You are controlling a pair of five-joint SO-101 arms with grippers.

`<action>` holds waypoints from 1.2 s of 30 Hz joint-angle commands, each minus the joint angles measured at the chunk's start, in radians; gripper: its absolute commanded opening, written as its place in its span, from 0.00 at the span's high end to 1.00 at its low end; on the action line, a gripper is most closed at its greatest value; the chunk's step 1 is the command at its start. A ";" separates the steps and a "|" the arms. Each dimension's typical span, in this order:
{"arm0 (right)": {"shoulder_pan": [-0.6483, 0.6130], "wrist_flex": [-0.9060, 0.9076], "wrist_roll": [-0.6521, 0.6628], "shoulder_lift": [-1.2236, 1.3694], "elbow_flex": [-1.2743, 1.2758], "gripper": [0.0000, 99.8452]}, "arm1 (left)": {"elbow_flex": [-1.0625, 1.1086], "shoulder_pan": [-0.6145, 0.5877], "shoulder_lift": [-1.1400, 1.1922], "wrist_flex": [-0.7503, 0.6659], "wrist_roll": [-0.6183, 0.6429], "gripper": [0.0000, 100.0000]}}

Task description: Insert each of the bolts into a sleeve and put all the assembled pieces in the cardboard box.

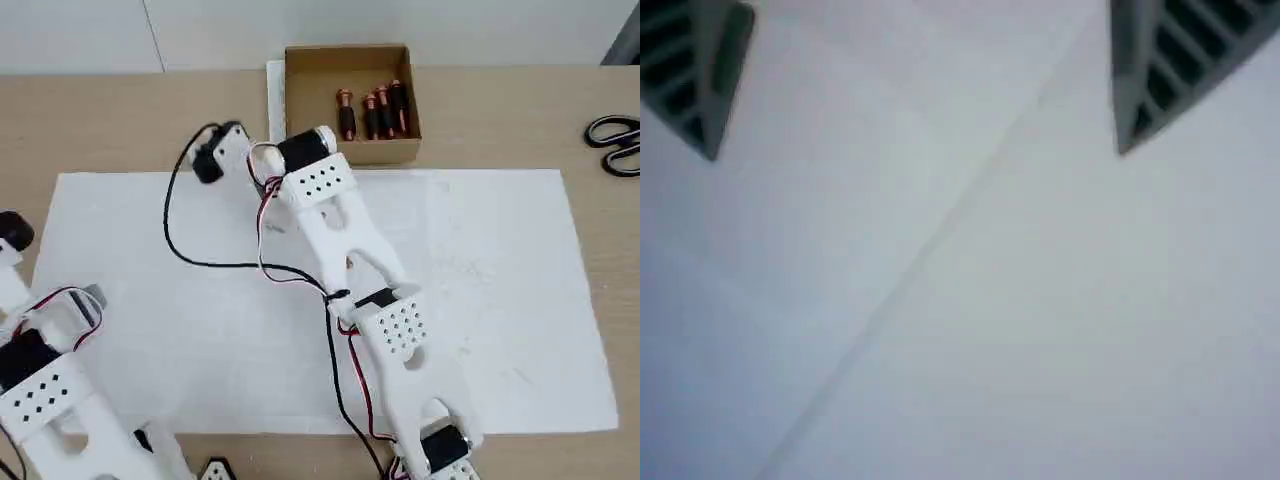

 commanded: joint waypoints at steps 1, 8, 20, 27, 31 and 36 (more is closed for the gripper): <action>0.012 0.012 -0.127 -0.022 -0.187 1.00 | 0.007 0.006 -0.005 -0.014 0.002 0.76; 0.104 0.028 -0.307 -0.102 -0.272 1.00 | 0.033 0.157 -0.005 0.028 -0.135 0.76; 0.326 0.024 -0.470 -0.684 0.528 1.00 | -0.177 0.293 -0.005 0.176 -0.175 0.76; 0.450 0.013 -0.462 -0.905 0.796 1.00 | -0.377 0.367 0.005 0.387 -0.170 0.76; 0.486 0.004 -0.459 -0.974 0.918 1.00 | -0.506 0.388 0.006 0.511 -0.169 0.76; 0.489 -0.151 -0.466 -0.977 1.145 1.00 | -0.515 0.358 0.006 0.517 -0.032 0.76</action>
